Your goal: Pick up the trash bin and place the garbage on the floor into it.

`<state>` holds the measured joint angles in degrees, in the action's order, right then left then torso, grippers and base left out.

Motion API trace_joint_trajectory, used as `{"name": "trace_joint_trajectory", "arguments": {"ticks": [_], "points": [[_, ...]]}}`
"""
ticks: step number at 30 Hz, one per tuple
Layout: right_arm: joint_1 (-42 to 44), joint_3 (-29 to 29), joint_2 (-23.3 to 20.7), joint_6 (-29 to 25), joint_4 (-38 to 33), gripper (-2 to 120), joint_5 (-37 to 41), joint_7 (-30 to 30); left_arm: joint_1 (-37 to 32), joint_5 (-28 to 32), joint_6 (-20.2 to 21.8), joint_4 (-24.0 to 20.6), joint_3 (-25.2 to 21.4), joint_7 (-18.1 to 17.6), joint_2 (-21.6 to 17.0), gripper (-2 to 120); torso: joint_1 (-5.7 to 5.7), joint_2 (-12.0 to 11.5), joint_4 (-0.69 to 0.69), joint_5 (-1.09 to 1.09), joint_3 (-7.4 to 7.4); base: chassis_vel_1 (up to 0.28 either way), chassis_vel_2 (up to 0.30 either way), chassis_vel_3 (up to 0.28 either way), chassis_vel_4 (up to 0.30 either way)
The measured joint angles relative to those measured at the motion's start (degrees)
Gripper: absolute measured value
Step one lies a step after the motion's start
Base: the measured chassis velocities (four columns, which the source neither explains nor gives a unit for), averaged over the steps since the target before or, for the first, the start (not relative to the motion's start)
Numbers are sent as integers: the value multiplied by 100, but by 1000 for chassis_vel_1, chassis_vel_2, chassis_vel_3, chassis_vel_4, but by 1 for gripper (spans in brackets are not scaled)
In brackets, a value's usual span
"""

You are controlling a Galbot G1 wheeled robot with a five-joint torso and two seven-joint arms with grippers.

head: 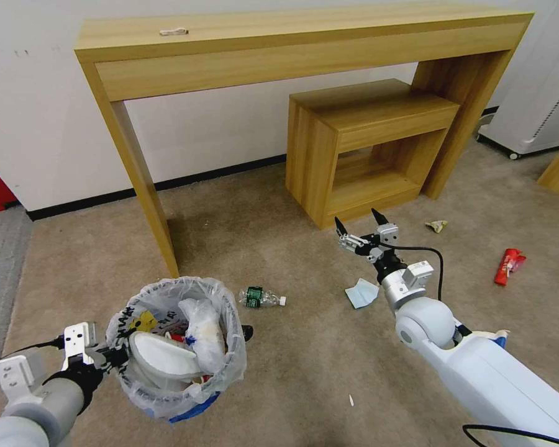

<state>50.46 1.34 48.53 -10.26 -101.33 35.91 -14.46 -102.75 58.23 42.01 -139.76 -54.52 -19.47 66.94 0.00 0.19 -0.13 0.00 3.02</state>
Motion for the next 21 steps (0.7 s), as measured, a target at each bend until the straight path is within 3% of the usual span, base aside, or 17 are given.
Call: {"name": "trace_joint_trajectory", "arguments": {"ticks": [21], "points": [[19,-8,18,-32,38,100,-36,13,7,11,-4,7,11,-19,6,1,0,0,0,0,0,0,0,0,0]]}}
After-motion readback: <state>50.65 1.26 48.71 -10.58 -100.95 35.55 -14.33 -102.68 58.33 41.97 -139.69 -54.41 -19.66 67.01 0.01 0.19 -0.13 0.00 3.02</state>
